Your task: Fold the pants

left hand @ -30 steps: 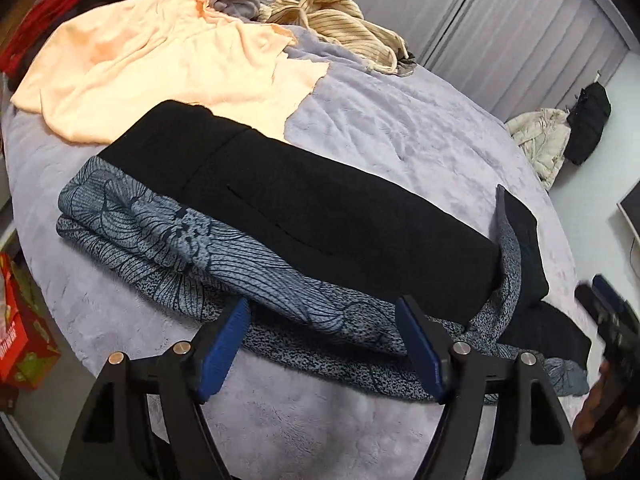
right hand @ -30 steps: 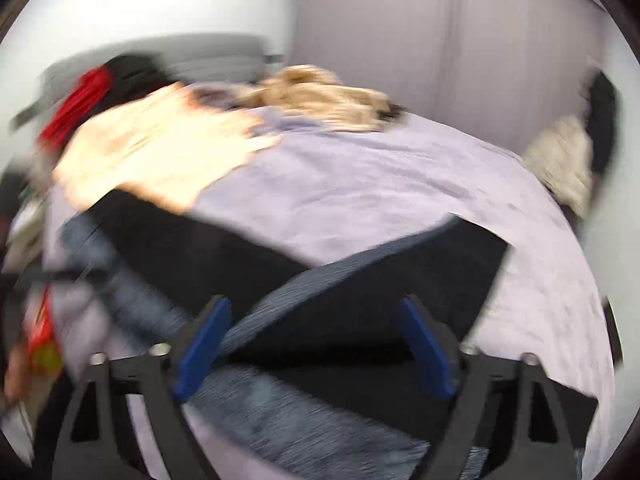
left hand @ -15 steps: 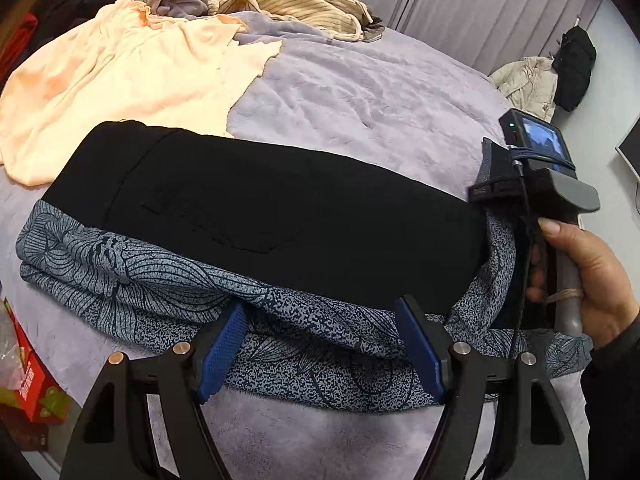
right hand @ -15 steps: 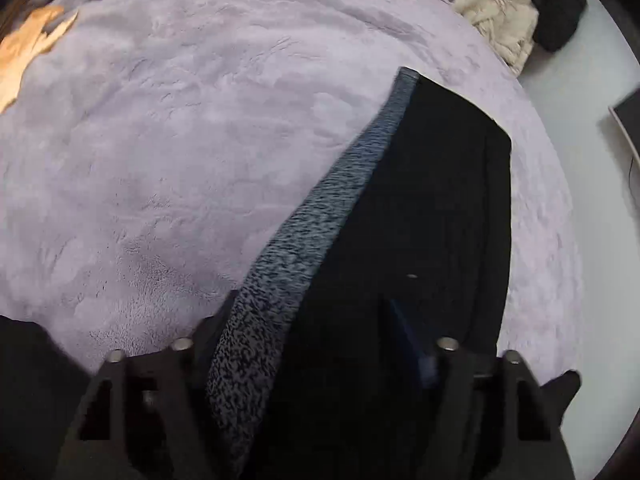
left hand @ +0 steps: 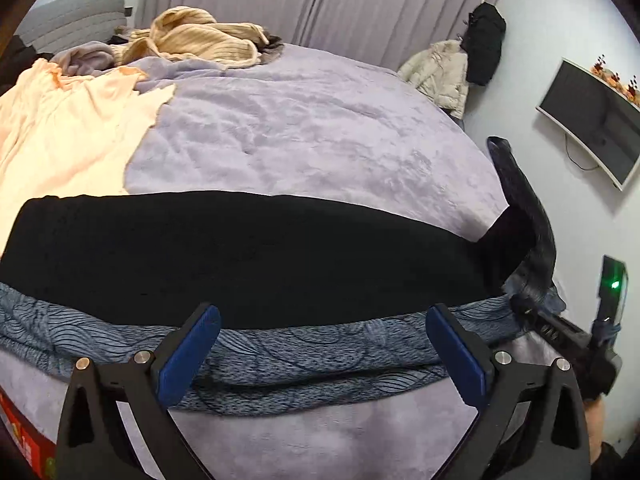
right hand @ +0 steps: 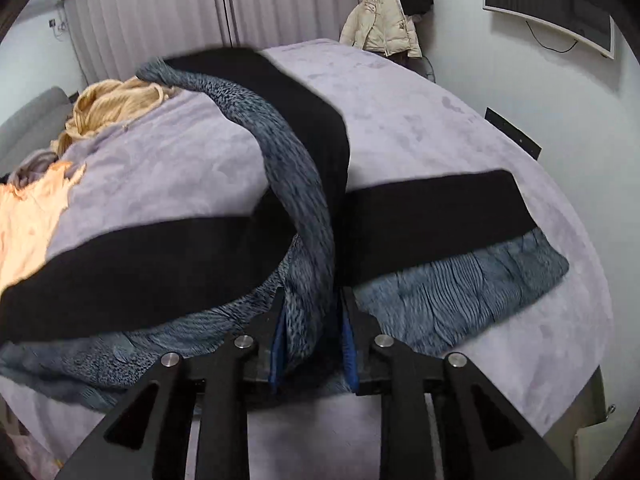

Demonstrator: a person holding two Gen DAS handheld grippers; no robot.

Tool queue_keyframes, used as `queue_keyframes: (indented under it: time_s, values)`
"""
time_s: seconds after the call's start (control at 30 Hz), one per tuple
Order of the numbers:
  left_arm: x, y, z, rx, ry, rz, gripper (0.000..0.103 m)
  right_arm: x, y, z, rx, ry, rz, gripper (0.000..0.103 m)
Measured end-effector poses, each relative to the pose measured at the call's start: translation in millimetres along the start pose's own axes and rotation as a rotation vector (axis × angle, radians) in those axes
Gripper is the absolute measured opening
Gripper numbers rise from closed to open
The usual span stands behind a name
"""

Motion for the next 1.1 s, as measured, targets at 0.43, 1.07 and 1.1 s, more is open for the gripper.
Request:
queue_keyframes:
  time_s: [0.43,1.07,1.1]
  values:
    - [-14,16,68,0.063,-0.171,-0.008,0.103,36,45,3,0.046,0.128,-0.021,0.085]
    - [5,34,66,0.104,-0.136,-0.024,0.103,95,155,-37,0.422,0.201,0.275,0.007]
    - [3,34,72,0.108,-0.157,-0.028,0.103,92,161,-33,0.392,0.205,0.297,0.008]
Point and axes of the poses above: each gripper's, at about its wrist camera, not at the fingertips, and z roughly the way its jaws point, y to its right, x to its top, the point moved 1 cm from there along z, roughly the way its jaws point, and after that the axes turned 9 degrees about z, right-handed, at the moved point
